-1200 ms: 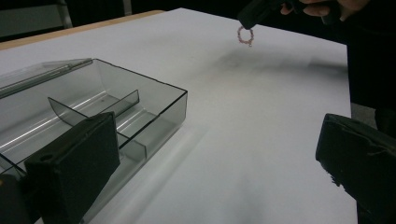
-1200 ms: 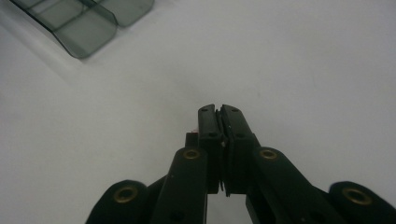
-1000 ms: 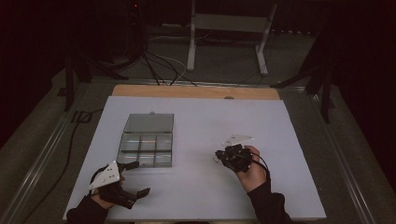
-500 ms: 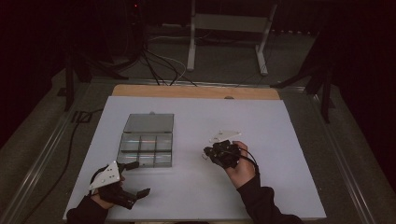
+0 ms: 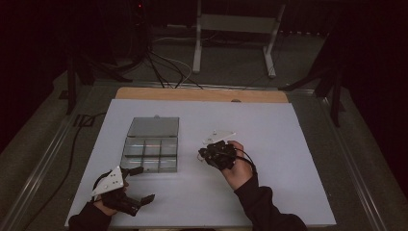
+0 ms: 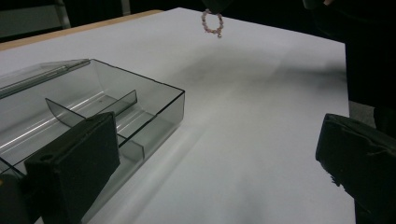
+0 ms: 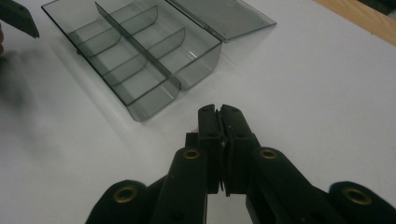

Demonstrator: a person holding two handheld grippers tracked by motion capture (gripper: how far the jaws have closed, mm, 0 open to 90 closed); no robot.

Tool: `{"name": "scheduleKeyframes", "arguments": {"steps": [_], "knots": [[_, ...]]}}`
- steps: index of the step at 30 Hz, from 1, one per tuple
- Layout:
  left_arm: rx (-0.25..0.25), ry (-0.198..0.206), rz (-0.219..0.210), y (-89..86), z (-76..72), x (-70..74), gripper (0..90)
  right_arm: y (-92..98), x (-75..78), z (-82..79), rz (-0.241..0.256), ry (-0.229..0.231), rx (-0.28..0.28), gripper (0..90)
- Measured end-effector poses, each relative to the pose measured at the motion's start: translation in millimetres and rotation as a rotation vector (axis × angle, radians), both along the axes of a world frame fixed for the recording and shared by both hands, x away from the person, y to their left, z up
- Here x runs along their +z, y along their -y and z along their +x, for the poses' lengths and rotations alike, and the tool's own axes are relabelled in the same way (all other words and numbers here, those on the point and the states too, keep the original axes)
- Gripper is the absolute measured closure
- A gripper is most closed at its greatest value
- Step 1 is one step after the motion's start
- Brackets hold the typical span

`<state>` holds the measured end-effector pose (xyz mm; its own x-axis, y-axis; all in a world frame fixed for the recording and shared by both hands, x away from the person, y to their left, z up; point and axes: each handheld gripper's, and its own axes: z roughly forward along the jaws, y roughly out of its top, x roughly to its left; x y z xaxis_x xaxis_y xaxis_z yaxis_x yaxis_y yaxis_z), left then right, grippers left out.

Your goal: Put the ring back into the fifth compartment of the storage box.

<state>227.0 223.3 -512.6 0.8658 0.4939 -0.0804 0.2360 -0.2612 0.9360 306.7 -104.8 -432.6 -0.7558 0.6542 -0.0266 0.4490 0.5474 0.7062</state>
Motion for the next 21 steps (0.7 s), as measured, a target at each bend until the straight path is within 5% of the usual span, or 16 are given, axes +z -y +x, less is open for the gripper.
{"name": "scheduleKeyframes", "arguments": {"steps": [21], "knots": [[-0.004, 0.002, -0.003, -0.1, -0.4, 0.1, 1.0, -36.7, 12.3, 10.0, 0.01, 0.021, 0.06, 87.5]]}}
